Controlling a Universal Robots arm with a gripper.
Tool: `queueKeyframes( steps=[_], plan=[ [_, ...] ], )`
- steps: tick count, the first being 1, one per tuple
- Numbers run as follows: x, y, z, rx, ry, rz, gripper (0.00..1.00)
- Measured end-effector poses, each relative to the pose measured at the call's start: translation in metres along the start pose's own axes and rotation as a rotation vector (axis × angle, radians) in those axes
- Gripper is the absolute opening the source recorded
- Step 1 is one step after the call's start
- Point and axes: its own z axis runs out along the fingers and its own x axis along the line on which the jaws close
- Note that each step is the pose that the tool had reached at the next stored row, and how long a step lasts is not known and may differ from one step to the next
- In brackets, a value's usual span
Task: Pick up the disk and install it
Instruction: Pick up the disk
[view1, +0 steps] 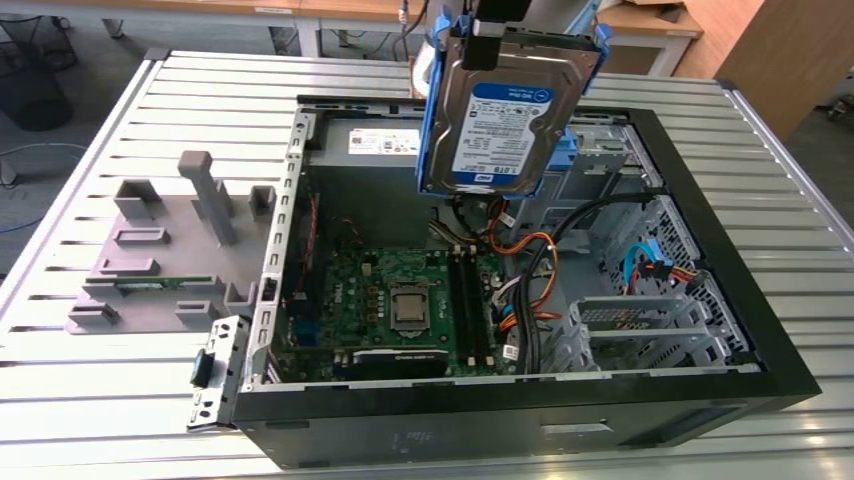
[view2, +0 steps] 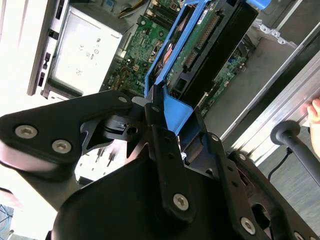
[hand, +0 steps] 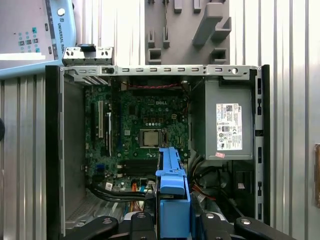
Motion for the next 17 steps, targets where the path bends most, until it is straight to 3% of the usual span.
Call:
queueKeyframes(
  steps=[17],
  plan=[
    [-0.0001,-0.0073,-0.0001,0.0,0.0,0.0,0.36]
  ],
)
